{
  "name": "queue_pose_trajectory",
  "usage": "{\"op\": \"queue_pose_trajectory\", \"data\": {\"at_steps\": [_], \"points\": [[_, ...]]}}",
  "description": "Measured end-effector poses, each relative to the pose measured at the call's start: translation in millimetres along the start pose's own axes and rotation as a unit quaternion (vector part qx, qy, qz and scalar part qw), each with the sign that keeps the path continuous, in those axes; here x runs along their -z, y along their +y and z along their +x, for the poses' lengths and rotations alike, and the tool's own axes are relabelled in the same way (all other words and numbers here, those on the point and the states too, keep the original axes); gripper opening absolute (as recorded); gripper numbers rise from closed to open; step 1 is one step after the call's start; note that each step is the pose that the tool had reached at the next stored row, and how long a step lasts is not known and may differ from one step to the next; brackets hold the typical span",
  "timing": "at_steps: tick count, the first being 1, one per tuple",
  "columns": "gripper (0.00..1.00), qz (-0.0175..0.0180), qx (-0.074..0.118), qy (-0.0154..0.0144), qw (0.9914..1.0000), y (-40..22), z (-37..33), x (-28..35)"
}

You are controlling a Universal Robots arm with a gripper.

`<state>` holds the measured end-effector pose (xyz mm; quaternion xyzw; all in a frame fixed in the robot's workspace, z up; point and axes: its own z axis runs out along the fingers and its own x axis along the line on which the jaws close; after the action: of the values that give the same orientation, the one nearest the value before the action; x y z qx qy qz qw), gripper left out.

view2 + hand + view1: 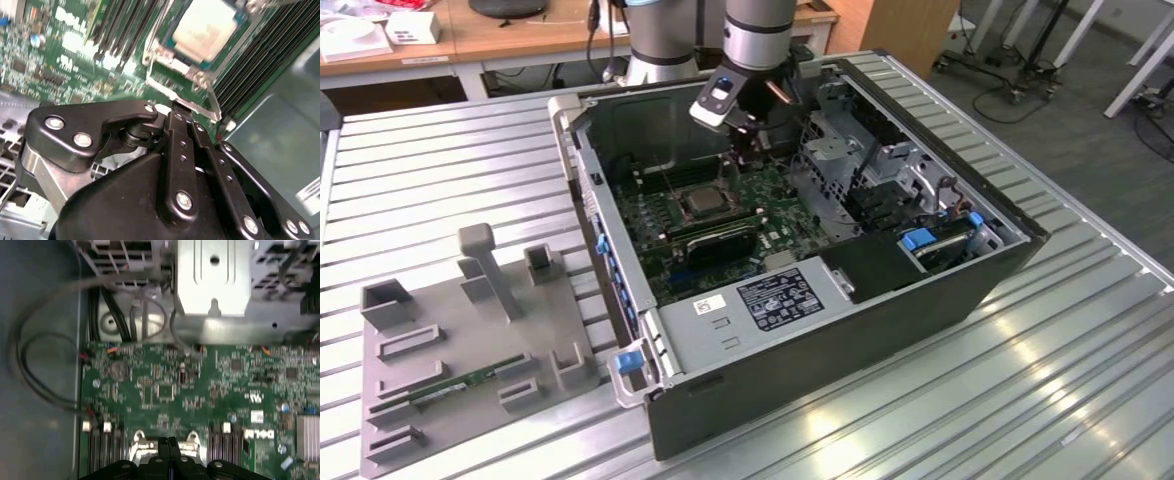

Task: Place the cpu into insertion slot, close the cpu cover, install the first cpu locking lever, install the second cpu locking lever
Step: 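Close the cpu cover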

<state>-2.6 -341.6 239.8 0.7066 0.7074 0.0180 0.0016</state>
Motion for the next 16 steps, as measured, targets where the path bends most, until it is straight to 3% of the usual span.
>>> {"op": "queue_pose_trajectory", "data": {"at_steps": [8, 16], "points": [[0.11, -0.0001, -0.003, -0.0001, 0.99999, -22.7, 0.1, 0.5], [0.11, 0.0008, -0.004, -0.0001, 0.99999, -23.5, 0.0, 0.4]]}}
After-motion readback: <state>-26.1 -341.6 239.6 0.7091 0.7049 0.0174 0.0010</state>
